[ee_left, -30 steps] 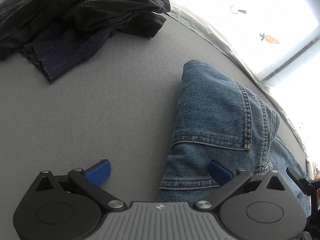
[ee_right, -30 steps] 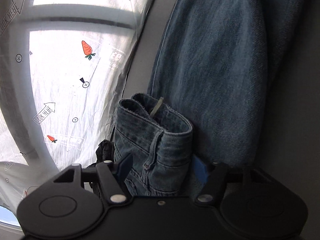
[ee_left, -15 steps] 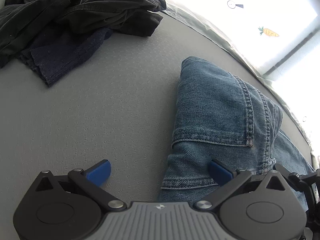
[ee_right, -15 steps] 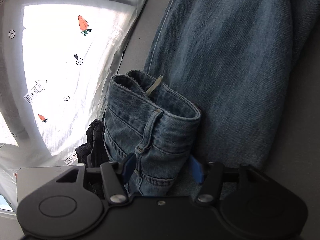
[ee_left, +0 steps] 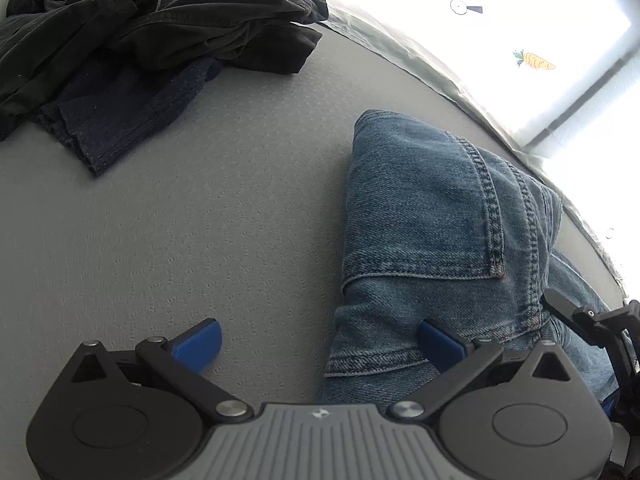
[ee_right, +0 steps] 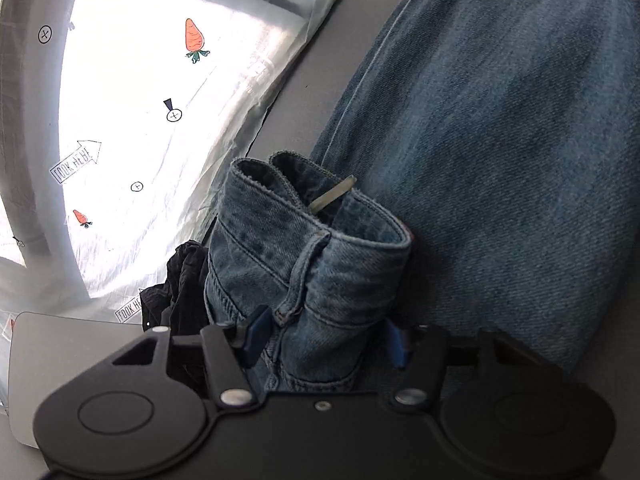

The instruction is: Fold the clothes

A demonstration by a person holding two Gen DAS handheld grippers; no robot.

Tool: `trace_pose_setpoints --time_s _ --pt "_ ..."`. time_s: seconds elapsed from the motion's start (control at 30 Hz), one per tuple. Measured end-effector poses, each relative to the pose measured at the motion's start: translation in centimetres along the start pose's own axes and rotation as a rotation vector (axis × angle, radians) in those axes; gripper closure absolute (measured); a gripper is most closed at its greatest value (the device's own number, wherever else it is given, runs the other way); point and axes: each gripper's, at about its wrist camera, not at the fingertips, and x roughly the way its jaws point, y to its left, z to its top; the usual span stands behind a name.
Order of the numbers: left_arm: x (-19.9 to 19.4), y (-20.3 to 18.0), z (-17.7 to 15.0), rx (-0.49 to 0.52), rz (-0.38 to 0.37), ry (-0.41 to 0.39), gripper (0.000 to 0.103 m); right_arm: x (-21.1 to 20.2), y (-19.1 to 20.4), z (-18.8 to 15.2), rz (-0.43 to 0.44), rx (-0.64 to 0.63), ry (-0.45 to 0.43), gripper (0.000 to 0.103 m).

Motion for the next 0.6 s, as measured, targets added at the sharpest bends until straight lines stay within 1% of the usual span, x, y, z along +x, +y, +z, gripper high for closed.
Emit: trace_pose_setpoints --time_s 0.07,0.1,0.17,0.2,0.23,0.27,0.3,0.33,0.37,0.43,0.47,0.53,0.6 --pt "0.0 0.0 -0.1 0.005 -0.001 -0.002 0.0 0.2 -0.3 0.1 0.011 0.043 -0.02 0.042" --pt "0.0 0.0 -0.1 0.006 -0.002 -0.003 0.0 0.2 -0.4 0.2 0.001 0.053 -0.024 0.04" --pt "0.0 0.1 -0.1 0.006 -0.004 -0.004 0.0 0.2 -0.5 0.6 -0.023 0.07 -0.03 0.04" --pt "0.0 0.1 0.0 0.008 -0.003 -0.005 0.0 0.3 -0.2 0.7 -0.026 0.039 -0.034 0.041" --pt "0.0 0.2 0.0 0.01 -0.002 -0.006 0.0 0.5 0.2 0.8 -0.029 0.005 -0.037 0.045" --pt "0.0 0.2 0.0 0.013 0.0 -0.007 0.0 0.6 0.6 0.9 -0.032 -0.029 -0.041 0.065" --pt "0.0 0.2 0.0 0.012 -0.001 -0.008 0.0 0.4 1.5 0.9 -0.033 -0.102 -0.043 0.072" --pt "0.0 0.3 0.1 0.005 -0.003 -0.011 0.0 0.1 2.4 0.9 -0.032 -0.163 -0.052 0.076" --pt "0.0 0.5 0.2 -0.009 -0.007 -0.016 0.0 -0.5 3.8 0.9 -0.015 -0.249 -0.062 0.077" --pt "0.0 0.6 0.4 -0.029 -0.012 -0.02 0.0 -1.2 6.0 1.0 0.011 -0.364 -0.077 0.077" --pt "-0.1 0.5 0.6 -0.026 -0.011 -0.025 0.0 -1.9 7.2 1.2 0.045 -0.421 -0.086 0.078" --pt "-1.0 -0.8 1.1 0.026 0.019 -0.076 0.0 -2.9 9.3 1.7 0.092 -0.505 -0.102 0.078" --pt "-2.4 -3.6 1.9 0.144 0.049 -0.154 0.0 -4.3 10.5 1.8 0.118 -0.565 -0.131 0.078"
